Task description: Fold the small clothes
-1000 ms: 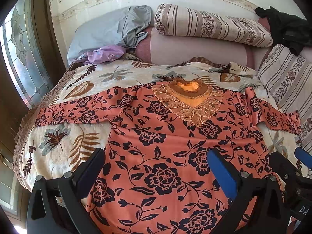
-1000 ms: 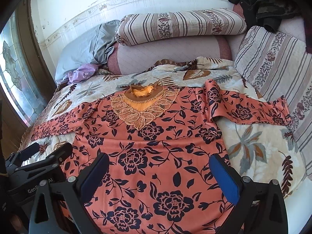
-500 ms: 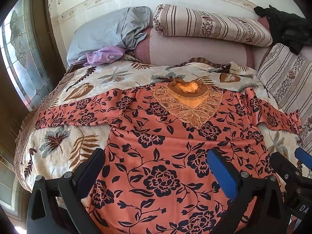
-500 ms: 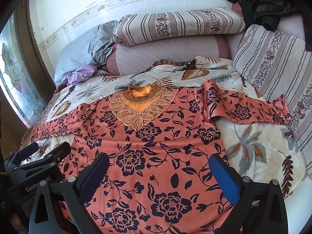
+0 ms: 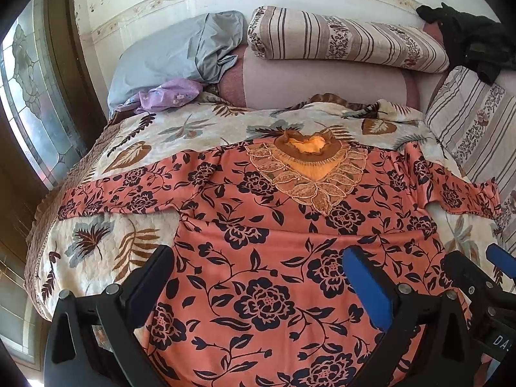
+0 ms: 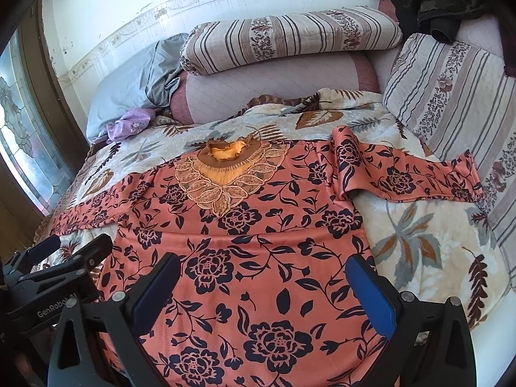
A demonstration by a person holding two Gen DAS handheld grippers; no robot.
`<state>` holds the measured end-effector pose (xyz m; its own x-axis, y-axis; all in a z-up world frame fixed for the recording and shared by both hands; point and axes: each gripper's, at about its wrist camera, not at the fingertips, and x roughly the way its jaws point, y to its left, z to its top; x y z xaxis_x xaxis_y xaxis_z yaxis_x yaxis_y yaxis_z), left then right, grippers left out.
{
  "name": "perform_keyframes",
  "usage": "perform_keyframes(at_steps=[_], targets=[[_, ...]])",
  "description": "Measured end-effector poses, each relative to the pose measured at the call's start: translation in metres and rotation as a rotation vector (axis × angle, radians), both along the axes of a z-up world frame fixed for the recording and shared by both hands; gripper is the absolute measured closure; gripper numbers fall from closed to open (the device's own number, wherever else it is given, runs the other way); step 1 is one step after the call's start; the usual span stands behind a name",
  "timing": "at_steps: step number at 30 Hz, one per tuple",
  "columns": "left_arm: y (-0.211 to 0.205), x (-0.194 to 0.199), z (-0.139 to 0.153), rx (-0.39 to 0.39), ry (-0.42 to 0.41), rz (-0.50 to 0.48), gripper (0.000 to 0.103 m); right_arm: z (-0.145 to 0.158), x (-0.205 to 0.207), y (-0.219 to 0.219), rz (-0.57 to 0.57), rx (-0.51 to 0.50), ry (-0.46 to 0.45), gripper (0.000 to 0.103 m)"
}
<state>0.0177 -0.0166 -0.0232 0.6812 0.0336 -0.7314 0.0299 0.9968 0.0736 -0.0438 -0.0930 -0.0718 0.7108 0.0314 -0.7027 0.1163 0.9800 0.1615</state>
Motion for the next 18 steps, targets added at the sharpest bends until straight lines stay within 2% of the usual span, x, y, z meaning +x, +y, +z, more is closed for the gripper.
perform_keyframes(at_steps=[18], targets=[[-0.014, 0.014, -0.003, 0.039, 0.012, -0.013, 0.000, -0.009, 0.014, -0.010, 0.003, 0.033, 0.008, 0.000]])
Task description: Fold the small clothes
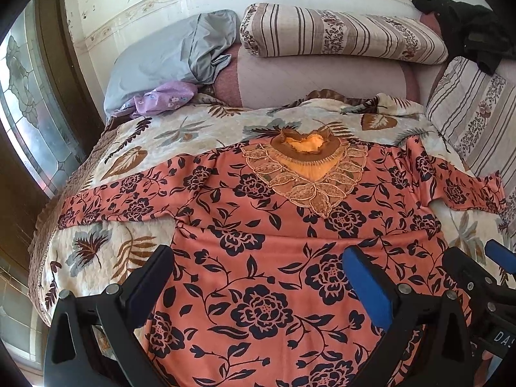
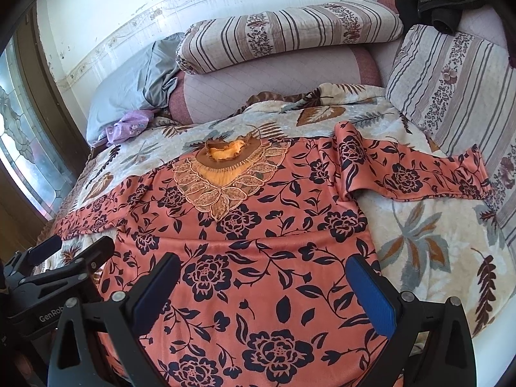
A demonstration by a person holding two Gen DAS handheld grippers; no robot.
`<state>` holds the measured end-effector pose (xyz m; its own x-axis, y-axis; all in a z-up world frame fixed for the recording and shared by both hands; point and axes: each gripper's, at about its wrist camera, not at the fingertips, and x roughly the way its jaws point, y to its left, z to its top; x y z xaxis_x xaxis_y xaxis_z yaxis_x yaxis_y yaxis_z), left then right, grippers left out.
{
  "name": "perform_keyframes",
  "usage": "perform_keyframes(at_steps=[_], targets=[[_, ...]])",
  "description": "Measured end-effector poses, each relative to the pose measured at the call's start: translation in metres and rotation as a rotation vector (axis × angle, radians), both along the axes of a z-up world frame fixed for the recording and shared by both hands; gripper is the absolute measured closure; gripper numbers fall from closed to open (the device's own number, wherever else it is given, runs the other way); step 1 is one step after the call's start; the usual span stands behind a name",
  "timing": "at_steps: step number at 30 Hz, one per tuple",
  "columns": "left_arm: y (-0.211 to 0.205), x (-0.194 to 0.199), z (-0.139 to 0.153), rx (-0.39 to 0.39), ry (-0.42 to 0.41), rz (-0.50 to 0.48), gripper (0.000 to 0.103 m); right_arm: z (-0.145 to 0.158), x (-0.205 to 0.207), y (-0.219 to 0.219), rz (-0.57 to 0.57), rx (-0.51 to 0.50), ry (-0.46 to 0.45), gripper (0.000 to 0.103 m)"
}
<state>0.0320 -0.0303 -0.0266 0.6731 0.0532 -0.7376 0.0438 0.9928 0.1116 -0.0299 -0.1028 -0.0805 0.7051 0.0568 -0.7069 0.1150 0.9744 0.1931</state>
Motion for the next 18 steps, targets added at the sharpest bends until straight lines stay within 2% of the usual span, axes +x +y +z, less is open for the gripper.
perform_keyframes(at_steps=[7, 10, 13, 15, 18], targets=[[-0.008, 0.006, -0.003, 0.021, 0.006, -0.009, 0.000, -0.004, 0.005, -0.011, -0.010, 0.029, 0.001, 0.000], [-0.011, 0.009, -0.005, 0.028, 0.011, -0.015, 0.000, -0.009, 0.008, -0.023, -0.010, 0.076, 0.012, 0.000], [-0.014, 0.013, -0.010, 0.033, 0.022, -0.019, 0.000, -0.015, 0.008, -0.042, -0.008, 0.175, 0.008, 0.000], [-0.014, 0.017, -0.016, 0.027, 0.038, -0.022, 0.000, -0.020, 0.006, -0.064, -0.016, 0.278, -0.013, 0.000], [-0.005, 0.022, -0.031, 0.002, 0.073, -0.010, 0.000, -0.037, 0.002, -0.128, -0.110, 0.455, -0.057, 0.000]])
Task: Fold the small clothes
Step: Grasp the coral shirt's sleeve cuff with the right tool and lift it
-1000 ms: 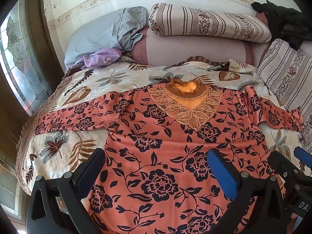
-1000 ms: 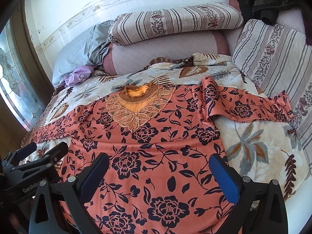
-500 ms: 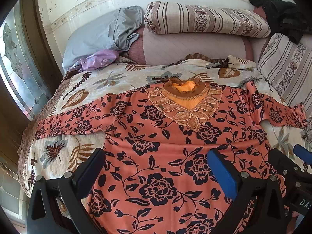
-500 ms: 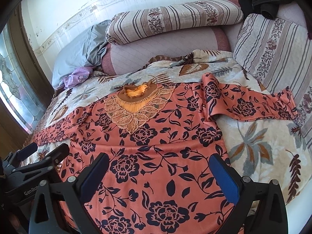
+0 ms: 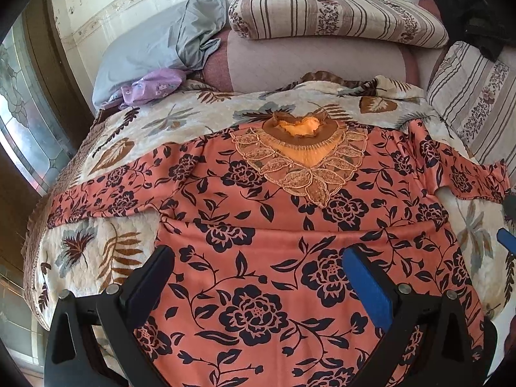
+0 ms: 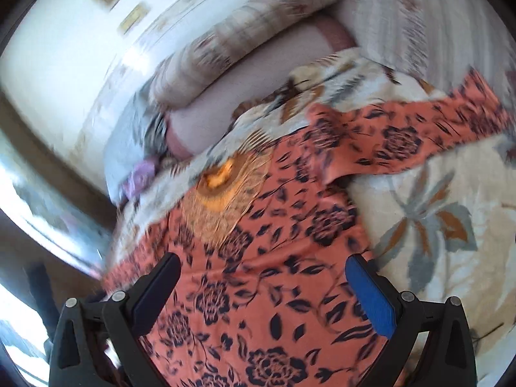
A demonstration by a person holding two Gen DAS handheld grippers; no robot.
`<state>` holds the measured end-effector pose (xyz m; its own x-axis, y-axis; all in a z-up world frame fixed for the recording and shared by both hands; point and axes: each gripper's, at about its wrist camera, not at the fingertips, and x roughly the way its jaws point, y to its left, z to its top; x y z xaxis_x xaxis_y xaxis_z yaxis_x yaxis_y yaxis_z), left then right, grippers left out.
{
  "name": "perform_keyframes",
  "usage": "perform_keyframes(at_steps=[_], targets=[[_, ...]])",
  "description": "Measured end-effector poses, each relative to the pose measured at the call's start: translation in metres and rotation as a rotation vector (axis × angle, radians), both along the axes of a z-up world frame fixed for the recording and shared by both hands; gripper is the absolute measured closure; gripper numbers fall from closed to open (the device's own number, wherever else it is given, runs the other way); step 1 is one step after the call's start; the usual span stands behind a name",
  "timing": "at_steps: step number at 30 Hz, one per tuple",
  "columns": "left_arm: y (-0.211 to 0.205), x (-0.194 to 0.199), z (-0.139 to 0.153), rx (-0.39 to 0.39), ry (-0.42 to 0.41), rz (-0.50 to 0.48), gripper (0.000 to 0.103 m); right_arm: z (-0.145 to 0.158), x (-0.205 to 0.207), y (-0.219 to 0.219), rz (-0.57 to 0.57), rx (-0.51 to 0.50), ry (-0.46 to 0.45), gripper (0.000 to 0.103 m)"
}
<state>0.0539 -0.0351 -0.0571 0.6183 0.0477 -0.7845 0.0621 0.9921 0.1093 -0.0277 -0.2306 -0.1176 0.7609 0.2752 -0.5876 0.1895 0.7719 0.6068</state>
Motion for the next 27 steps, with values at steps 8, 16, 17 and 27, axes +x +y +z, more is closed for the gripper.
perform_keyframes(at_steps=[8, 16, 17, 27], targets=[[0.038, 0.009, -0.051, 0.014, 0.119, 0.089, 0.000, -0.087, -0.029, -0.216, -0.546, 0.558, -0.048, 0.004], [0.065, 0.010, -0.071, 0.041, 0.161, 0.142, 0.000, -0.095, 0.022, -0.292, -0.717, 0.344, 0.070, 0.035], [0.068, 0.011, -0.073, 0.042, 0.160, 0.144, 0.000, -0.095, 0.026, -0.294, -0.736, 0.325, 0.076, 0.036], [0.091, 0.013, -0.085, -0.026, 0.165, 0.165, 0.000, -0.076, 0.079, -0.301, -0.728, 0.080, 0.152, 0.017]])
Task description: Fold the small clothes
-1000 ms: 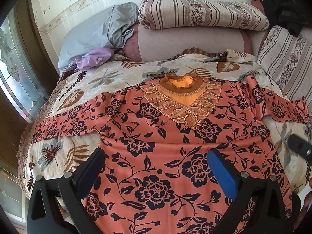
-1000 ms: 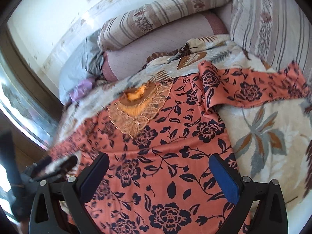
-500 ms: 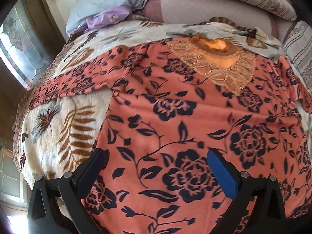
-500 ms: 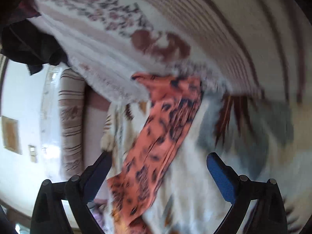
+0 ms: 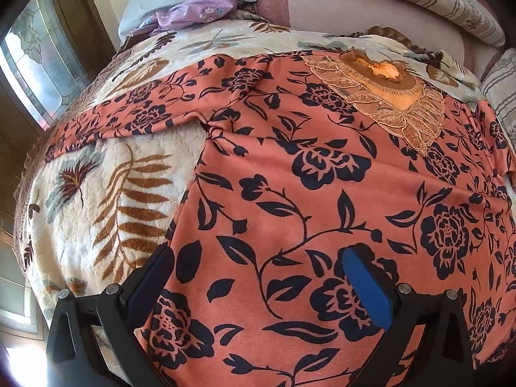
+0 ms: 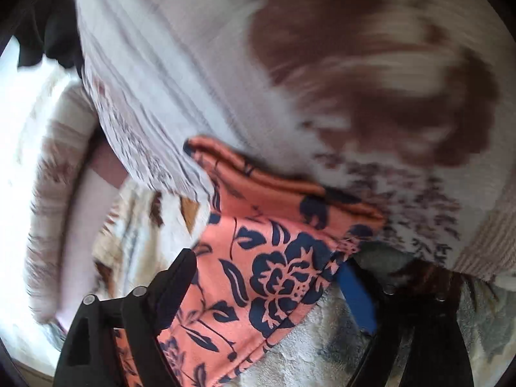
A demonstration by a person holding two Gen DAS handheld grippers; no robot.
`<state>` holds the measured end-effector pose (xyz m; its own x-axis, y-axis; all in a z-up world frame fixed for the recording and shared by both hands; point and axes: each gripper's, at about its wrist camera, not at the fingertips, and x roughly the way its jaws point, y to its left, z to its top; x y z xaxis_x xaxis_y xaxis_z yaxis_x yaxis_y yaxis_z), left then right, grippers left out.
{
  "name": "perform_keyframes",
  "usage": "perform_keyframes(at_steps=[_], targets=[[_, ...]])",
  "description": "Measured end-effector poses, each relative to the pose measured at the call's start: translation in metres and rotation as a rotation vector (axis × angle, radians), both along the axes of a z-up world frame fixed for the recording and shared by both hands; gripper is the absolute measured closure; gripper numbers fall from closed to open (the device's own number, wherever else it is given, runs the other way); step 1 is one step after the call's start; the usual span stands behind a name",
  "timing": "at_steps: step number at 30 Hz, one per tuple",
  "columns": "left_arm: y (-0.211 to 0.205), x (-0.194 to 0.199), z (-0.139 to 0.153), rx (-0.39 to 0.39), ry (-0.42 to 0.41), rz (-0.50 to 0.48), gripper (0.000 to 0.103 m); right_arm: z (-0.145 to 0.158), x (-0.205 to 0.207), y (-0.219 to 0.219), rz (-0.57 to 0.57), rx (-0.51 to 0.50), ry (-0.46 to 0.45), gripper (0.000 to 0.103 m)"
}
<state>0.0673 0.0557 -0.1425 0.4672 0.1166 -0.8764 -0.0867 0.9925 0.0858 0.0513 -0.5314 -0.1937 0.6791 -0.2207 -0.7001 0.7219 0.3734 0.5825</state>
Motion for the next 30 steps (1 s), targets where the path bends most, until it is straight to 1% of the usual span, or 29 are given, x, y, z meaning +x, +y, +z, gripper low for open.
perform_keyframes(at_steps=[1, 2, 3, 4, 5, 7, 9, 11, 13, 14, 15, 17, 18, 19, 20, 21, 22, 23, 24, 25, 26, 27, 28, 30], targets=[[0.003, -0.001, -0.001, -0.006, -0.004, 0.004, 0.000, 0.001, 0.003, -0.004, -0.006, 0.013, 0.035, 0.028], [0.007, -0.002, -0.001, -0.014, -0.009, 0.008, 0.000, 0.005, 0.006, -0.010, -0.020, 0.026, 0.080, 0.068], [0.011, -0.004, 0.000, -0.023, -0.017, 0.015, 0.000, 0.010, 0.011, -0.017, -0.001, 0.054, 0.085, 0.099], [0.016, -0.005, 0.001, -0.030, -0.025, 0.022, 0.000, 0.016, 0.017, -0.021, 0.018, 0.080, 0.074, 0.098], [0.021, -0.005, 0.002, -0.036, -0.034, 0.030, 0.000, 0.030, 0.021, -0.024, 0.046, 0.054, 0.064, 0.098], [0.030, -0.006, 0.004, -0.052, -0.054, 0.048, 0.000, 0.074, 0.040, -0.008, 0.141, -0.060, 0.034, 0.098], [0.039, -0.005, 0.006, -0.074, -0.069, 0.064, 0.000, 0.123, 0.062, 0.025, 0.249, -0.141, -0.053, 0.098], [0.047, -0.006, 0.007, -0.091, -0.084, 0.077, 0.000, 0.176, 0.085, 0.074, 0.380, -0.202, -0.170, 0.098], [0.054, -0.008, 0.009, -0.102, -0.102, 0.092, 0.000, 0.212, 0.099, 0.135, 0.508, -0.240, -0.264, 0.098], [0.058, -0.010, 0.010, -0.107, -0.109, 0.099, 0.000, 0.231, 0.107, 0.172, 0.593, -0.251, -0.322, 0.098], [0.062, -0.011, 0.011, -0.112, -0.116, 0.108, 0.000, 0.241, 0.114, 0.205, 0.653, -0.249, -0.363, 0.098], [0.071, -0.016, 0.013, -0.120, -0.125, 0.123, 0.000, 0.245, 0.124, 0.269, 0.768, -0.215, -0.427, 0.097], [0.076, -0.018, 0.015, -0.121, -0.131, 0.131, 0.000, 0.239, 0.128, 0.301, 0.831, -0.175, -0.454, 0.097], [0.081, -0.020, 0.016, -0.119, -0.136, 0.139, 0.000, 0.229, 0.129, 0.321, 0.868, -0.144, -0.463, 0.094], [0.086, -0.022, 0.017, -0.118, -0.140, 0.149, 0.000, 0.212, 0.135, 0.350, 0.902, -0.117, -0.448, 0.094], [0.091, -0.023, 0.018, -0.119, -0.143, 0.158, 0.000, 0.190, 0.141, 0.369, 0.929, -0.094, -0.418, 0.094], [0.096, -0.024, 0.019, -0.123, -0.144, 0.165, 0.000, 0.163, 0.153, 0.388, 0.974, -0.056, -0.372, 0.075], [0.101, -0.024, 0.020, -0.129, -0.144, 0.173, 0.000, 0.136, 0.164, 0.403, 1.019, -0.033, -0.297, 0.025], [0.104, -0.023, 0.021, -0.134, -0.145, 0.178, 0.000, 0.102, 0.173, 0.415, 1.062, -0.002, -0.179, 0.008], [0.107, -0.022, 0.022, -0.141, -0.147, 0.178, 0.000, 0.064, 0.179, 0.419, 1.069, 0.045, -0.057, 0.008], [0.109, -0.021, 0.025, -0.145, -0.150, 0.173, 0.000, 0.040, 0.178, 0.415, 1.059, 0.092, 0.016, 0.009], [0.109, -0.020, 0.028, -0.147, -0.157, 0.167, 0.000, 0.026, 0.172, 0.405, 1.040, 0.142, 0.025, 0.010], [0.109, -0.018, 0.032, -0.154, -0.168, 0.156, 0.000, 0.026, 0.163, 0.396, 1.027, 0.153, -0.023, 0.010], [0.104, -0.008, 0.036, -0.189, -0.178, 0.116, 0.000, 0.049, 0.152, 0.368, 1.014, 0.087, -0.078, 0.009]])
